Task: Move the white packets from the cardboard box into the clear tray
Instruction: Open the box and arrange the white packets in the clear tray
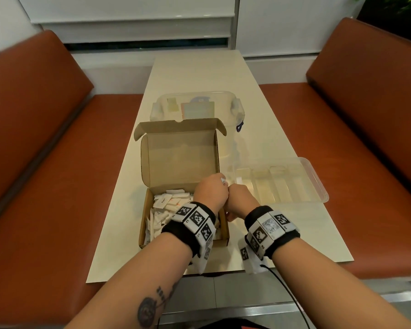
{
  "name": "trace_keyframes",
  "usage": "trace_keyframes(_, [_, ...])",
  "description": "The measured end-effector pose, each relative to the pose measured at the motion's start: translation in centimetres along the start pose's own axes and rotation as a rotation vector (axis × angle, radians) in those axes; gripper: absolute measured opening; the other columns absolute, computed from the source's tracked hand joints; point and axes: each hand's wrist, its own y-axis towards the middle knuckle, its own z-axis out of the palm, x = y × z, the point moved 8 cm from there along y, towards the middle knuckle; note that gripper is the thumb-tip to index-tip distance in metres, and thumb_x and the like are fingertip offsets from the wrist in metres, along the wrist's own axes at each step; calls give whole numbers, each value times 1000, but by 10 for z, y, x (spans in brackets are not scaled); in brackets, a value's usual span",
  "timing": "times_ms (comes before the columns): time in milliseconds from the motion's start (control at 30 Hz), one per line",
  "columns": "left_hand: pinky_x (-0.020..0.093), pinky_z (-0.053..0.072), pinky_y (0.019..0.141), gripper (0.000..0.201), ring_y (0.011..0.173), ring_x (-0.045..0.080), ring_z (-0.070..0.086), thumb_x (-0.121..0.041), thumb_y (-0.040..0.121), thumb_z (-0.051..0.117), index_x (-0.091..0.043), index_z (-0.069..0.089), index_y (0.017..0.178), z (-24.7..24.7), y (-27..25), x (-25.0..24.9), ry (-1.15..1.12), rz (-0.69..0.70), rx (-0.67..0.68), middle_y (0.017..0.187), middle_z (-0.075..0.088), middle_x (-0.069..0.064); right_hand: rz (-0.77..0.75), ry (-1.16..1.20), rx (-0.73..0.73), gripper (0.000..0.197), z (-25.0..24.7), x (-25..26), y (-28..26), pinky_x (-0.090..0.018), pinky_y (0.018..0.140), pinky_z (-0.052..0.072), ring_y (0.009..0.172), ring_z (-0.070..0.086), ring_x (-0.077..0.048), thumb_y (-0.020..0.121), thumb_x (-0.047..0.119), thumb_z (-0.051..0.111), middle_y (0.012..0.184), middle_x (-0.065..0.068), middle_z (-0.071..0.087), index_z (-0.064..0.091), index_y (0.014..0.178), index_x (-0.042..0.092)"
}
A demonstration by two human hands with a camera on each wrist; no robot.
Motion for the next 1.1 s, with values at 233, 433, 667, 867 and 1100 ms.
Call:
trace_keyframes(233, [31,41,82,29,107,27,57,-19,98,41,-13,59,120,-8,0,10,3,-12,-26,118,62,11,-96,-173,-2,14,6,19,5,-23,78,43,94,65,-20,84,12,66,104,-6,70,71,96,7])
trace_keyframes(433, [31,43,80,28,103,27,59,-18,98,40,-12,62,114,-19,2,23,30,-44,-47,113,63,12,-134,-106,-19,14,4,35,9,-25,87,45,97,65,-21,84,9,66,104,-7,70,70,97,5])
trace_keyframes(667, [30,43,79,28,103,28,59,-18,98,40,-12,63,113,-31,4,42,36,-89,-73,113,64,12,-185,-138,-40,15,2,58,16,-25,84,45,97,65,-22,84,11,66,104,-7,71,70,97,5])
trace_keyframes(867, [29,40,77,28,104,28,58,-19,98,40,-11,62,113,-35,1,48,48,-78,-87,114,63,12,-165,-134,-37,17,4,63,16,-25,82,45,98,64,-22,84,16,67,106,-6,69,70,99,7])
trace_keyframes(1100, [31,48,78,25,99,27,60,-20,97,45,-10,62,114,-28,-6,30,-82,-47,-88,110,65,12,44,377,-174,38,-9,21,11,-25,82,48,100,64,-25,76,-6,67,109,-14,67,63,114,1])
